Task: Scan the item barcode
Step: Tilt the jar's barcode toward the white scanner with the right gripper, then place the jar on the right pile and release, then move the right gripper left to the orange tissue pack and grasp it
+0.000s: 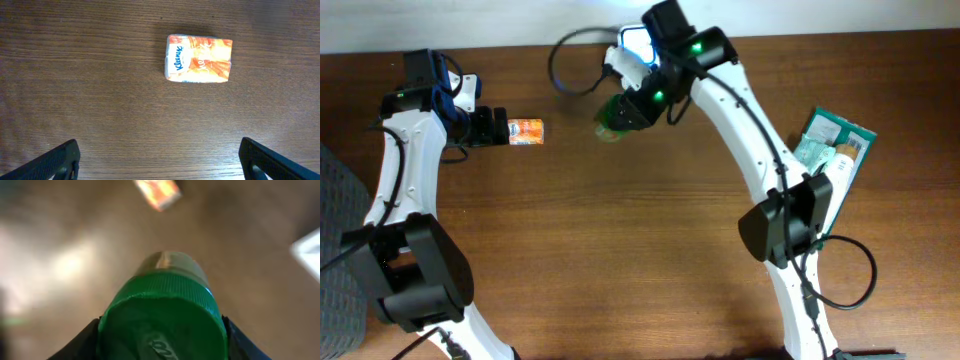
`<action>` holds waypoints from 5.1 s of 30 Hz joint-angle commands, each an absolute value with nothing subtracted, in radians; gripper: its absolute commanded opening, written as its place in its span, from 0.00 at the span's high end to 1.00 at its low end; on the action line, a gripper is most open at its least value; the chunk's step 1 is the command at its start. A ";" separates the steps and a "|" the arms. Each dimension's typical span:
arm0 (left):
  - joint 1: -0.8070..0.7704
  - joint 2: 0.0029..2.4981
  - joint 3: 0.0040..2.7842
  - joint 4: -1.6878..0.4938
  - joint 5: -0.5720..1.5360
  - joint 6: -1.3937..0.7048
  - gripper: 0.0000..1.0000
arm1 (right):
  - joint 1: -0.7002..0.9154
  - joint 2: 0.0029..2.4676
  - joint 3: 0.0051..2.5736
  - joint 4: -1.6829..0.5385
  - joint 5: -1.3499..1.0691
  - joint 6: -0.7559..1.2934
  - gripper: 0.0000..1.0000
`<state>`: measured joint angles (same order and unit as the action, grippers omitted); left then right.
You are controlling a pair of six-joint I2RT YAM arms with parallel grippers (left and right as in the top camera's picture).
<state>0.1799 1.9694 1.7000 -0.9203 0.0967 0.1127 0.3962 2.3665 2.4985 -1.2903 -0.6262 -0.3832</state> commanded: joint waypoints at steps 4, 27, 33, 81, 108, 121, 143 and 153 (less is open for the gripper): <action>0.186 1.969 1.713 -0.918 0.096 0.129 0.01 | 0.239 2.284 2.519 -1.289 -1.307 -0.190 0.67; 0.186 1.969 1.713 -0.918 0.096 0.129 0.01 | 0.424 2.453 2.513 -0.750 0.216 -0.790 0.66; 0.186 1.969 1.713 -0.918 0.096 0.129 0.01 | 0.423 2.534 2.513 -0.516 0.248 -1.131 0.61; 0.184 1.969 1.713 -0.918 0.096 0.129 0.01 | 0.091 2.318 2.354 -1.405 -0.042 -0.069 0.57; 0.184 1.969 1.713 -0.918 0.096 0.129 0.01 | -0.125 2.363 2.153 -1.286 -0.101 0.009 0.34; 0.184 1.969 1.713 -0.918 0.096 0.129 0.01 | -0.109 2.341 2.693 -1.666 -0.130 0.008 0.02; 0.184 1.969 1.713 -0.918 0.096 0.129 0.01 | 0.377 2.408 2.804 -1.513 -0.374 -0.002 0.02; 0.184 1.969 1.713 -0.918 0.096 0.129 0.01 | 0.570 2.666 2.804 -1.216 -0.382 0.162 0.01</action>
<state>0.1799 1.9697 1.7000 -0.9199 0.0963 0.1127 0.5457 2.6061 2.8025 -1.2713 -0.3656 0.1017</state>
